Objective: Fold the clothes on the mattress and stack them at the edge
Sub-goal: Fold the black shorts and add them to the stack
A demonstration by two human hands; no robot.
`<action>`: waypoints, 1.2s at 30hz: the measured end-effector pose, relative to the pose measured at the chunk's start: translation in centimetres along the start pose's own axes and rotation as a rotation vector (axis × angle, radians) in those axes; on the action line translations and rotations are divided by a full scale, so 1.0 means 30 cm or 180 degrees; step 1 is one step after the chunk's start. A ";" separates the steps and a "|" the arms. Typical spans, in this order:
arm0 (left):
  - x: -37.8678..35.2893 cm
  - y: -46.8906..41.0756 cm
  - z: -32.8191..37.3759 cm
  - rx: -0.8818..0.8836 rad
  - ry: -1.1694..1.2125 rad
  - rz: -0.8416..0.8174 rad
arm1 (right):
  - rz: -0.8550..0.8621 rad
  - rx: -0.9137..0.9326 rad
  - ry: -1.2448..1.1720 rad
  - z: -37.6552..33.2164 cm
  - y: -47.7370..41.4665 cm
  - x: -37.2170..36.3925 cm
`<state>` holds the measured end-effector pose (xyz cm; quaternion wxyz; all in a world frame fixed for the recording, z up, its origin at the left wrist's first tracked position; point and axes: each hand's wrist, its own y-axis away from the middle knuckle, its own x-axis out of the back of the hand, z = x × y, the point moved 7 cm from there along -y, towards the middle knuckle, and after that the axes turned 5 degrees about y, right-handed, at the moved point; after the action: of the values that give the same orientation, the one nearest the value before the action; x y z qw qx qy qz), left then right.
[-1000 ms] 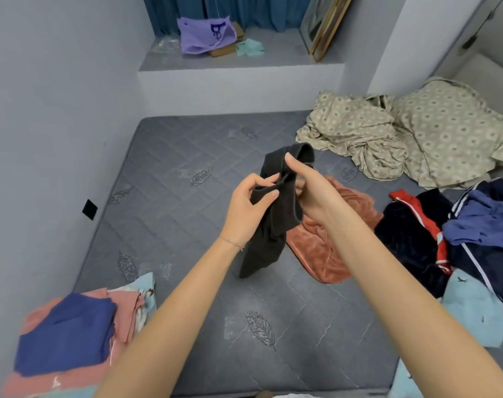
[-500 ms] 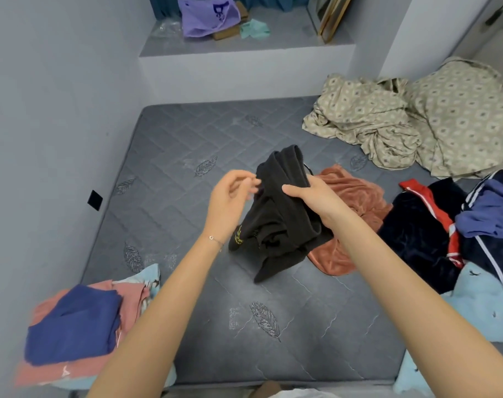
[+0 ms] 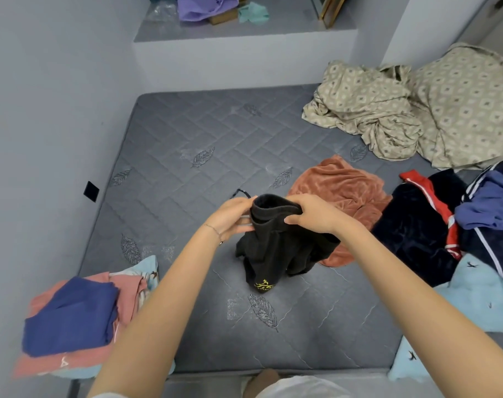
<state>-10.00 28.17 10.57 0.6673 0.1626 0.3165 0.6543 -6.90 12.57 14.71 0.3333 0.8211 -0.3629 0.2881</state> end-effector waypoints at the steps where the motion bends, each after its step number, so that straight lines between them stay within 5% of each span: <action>1: 0.002 -0.006 -0.006 -0.0069 0.0014 0.0069 | -0.0066 0.0005 0.0006 0.007 0.001 -0.009; 9: 0.057 0.012 0.070 -0.0874 -0.0788 0.0893 | -0.0017 -0.0149 0.0137 0.072 -0.011 -0.041; 16: -0.030 0.066 0.128 -0.1652 -0.2161 0.0683 | -0.0095 -0.0225 0.0528 0.100 -0.036 -0.109; 22: -0.050 0.056 0.082 -0.1722 -0.2085 0.0814 | -0.0090 -0.0374 0.0415 0.113 -0.062 -0.190; 26: -0.028 0.036 0.027 -0.1378 -0.1799 -0.0015 | -0.0046 -0.0369 0.0272 0.131 -0.061 -0.178; 29: -0.029 0.031 -0.015 -0.1395 -0.2516 -0.0599 | -0.0109 -0.0289 0.0131 0.137 -0.057 -0.146; 36: -0.069 0.014 -0.001 -0.2256 -0.3757 -0.0510 | -0.0346 -0.0247 -0.0295 0.149 -0.053 -0.081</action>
<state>-10.21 26.16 11.25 0.7870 0.2397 -0.3212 0.4690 -5.99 10.98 9.69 0.3630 0.8385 -0.3437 0.2169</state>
